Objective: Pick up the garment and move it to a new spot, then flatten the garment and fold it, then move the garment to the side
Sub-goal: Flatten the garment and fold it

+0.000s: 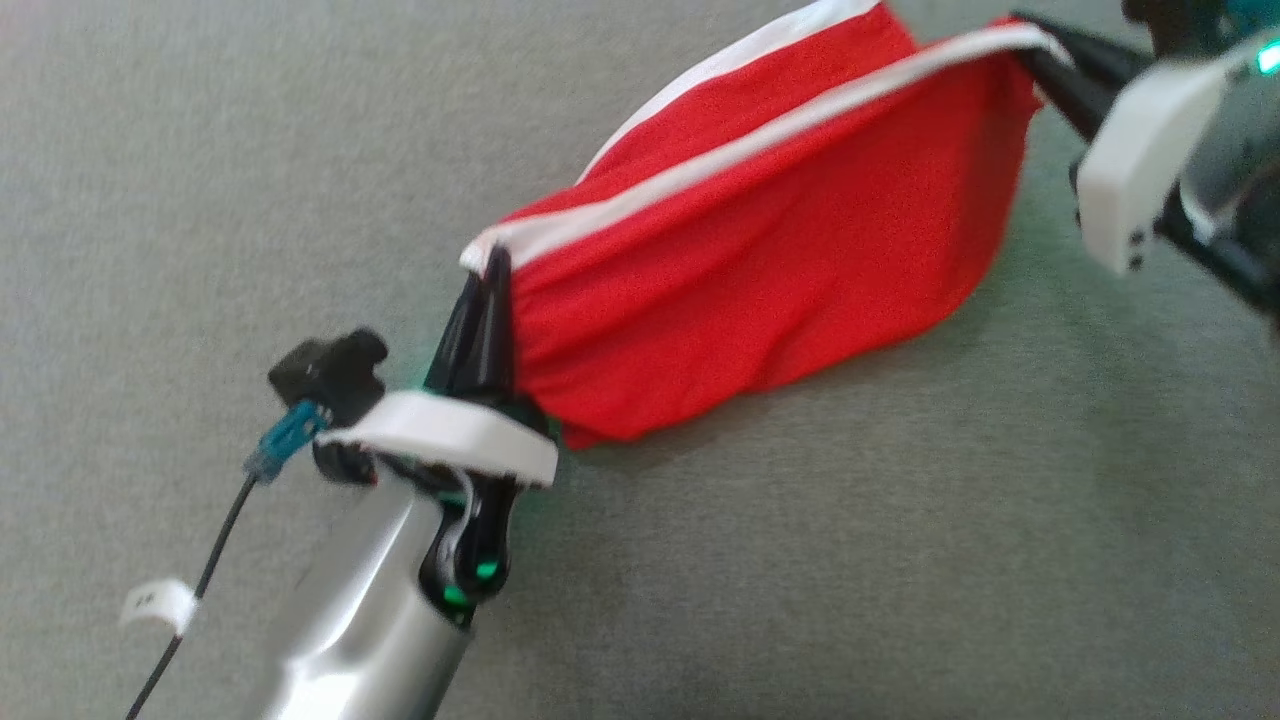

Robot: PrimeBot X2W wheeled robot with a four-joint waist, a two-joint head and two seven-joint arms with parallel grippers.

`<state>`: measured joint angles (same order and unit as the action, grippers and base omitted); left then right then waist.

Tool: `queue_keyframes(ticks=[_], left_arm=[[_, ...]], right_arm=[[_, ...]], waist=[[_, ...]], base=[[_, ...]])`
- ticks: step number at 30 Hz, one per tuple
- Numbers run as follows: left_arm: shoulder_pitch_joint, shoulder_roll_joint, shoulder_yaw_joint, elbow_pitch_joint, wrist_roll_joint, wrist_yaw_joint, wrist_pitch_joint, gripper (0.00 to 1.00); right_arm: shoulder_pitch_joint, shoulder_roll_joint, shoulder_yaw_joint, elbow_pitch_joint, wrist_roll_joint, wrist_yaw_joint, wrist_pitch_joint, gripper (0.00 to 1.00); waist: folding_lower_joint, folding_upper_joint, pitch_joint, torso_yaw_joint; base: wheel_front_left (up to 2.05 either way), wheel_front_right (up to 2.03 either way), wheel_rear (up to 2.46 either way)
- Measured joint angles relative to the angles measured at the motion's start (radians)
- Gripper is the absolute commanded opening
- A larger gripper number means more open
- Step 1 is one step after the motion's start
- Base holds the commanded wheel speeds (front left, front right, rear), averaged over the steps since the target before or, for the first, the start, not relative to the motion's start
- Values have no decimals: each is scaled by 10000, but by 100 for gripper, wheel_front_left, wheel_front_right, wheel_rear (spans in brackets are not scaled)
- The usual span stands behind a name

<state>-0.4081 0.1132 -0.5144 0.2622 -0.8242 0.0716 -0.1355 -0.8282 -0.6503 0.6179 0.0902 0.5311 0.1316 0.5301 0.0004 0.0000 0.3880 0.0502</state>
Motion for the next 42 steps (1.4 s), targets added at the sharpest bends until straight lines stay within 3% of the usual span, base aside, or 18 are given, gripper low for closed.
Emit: queue_keyframes(ticks=[6, 7, 8, 9, 10, 18, 23, 28, 32, 38, 42], left_arm=[[-1147, -502, -15, 1241, -35, -295, -546, 0], [-1334, -573, -17, 1377, -35, -345, -644, 11], [-1545, -619, -23, 1523, -35, -420, -729, 33], [-1752, -646, -29, 1651, -48, -474, -786, 59], [-1939, -669, -40, 1804, -138, -543, -813, 100], [-1974, -706, -416, 2460, -291, -874, -1049, 100], [-885, -224, -493, 2171, 527, -980, -1139, 100], [405, 458, 663, 1248, 1816, -876, -1154, 100], [706, 637, 1586, 692, 2955, -807, -1168, 100], [642, 589, 2412, 428, 4240, -928, -1168, 100], [540, 244, 2742, 426, 4623, -1189, -1168, 100]], right_arm=[[-1930, 63, 1501, 1776, 426, 0, -552, 0], [-2147, 67, 1682, 2040, 491, 0, -640, 0], [-2336, 86, 1864, 2314, 531, 0, -744, 1], [-2487, 111, 2015, 2552, 587, 0, -894, 63], [-2606, 146, 2163, 2792, 642, 0, -1060, 100], [-2775, 424, 3024, 3850, 1586, 0, -2146, 100], [-2354, 372, 2821, 4057, 2700, 0, -2462, 100], [-1331, 347, 2661, 4180, 3160, 0, -2594, 100], [-923, 470, 2130, 4600, 3407, 0, -2798, 100], [-902, 1227, 1266, 5689, 3641, 0, -2940, 100], [-1059, 1626, 700, 7101, 3101, 0, -2826, 100]], waist=[[-1, 0, 730, 520], [-1, 0, 818, 605], [-1, 0, 898, 687], [-1, 0, 964, 761], [-1, 0, 1016, 829], [-4, 0, 753, 964], [-5, 0, 172, 905], [-6, 0, -397, 826], [-7, 0, -639, 810], [-5, 0, -435, 997], [-3, 0, -208, 1225]], base=[[0, 0, 0], [0, 0, 0], [0, 0, 0], [0, 0, 0], [0, 0, 0], [0, 0, 0], [0, 0, 0], [0, 0, 0], [0, 0, 0], [0, 0, 0], [0, 0, 0]])
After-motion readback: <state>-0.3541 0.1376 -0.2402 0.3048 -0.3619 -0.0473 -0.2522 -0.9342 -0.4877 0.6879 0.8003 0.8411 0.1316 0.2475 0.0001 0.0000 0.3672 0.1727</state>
